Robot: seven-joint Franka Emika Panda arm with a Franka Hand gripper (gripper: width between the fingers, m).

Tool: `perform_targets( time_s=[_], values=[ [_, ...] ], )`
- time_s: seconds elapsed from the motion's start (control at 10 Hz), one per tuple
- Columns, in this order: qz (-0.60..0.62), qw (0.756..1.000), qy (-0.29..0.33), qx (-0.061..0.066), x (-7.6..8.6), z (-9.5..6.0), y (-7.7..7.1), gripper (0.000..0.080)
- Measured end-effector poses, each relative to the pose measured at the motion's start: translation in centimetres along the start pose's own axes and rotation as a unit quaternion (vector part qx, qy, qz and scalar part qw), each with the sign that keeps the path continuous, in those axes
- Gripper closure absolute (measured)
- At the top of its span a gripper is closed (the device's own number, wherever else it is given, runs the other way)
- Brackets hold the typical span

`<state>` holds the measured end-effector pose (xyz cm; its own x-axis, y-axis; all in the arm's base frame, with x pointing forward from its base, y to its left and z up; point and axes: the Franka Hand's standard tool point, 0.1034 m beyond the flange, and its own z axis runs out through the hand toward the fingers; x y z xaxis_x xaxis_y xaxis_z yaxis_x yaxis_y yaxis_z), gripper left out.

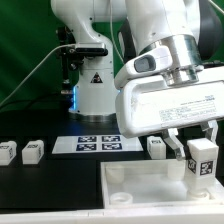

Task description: Assemble one leg

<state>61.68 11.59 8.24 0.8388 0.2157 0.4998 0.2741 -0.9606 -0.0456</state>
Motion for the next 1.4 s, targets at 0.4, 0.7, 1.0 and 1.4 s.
perform_targets(
  time_s=[0.4,0.7,1.0,1.4],
  values=[
    [0.003,0.999,0.04,-0.01,0.2,0.7,0.14,0.0506],
    [0.003,0.999,0.041,-0.01,0.2,0.7,0.18,0.0428],
    [0.003,0.999,0.04,-0.01,0.2,0.71,0.18,0.0192],
    [0.003,0.999,0.04,-0.01,0.19,0.71,0.18,0.0151]
  ],
)
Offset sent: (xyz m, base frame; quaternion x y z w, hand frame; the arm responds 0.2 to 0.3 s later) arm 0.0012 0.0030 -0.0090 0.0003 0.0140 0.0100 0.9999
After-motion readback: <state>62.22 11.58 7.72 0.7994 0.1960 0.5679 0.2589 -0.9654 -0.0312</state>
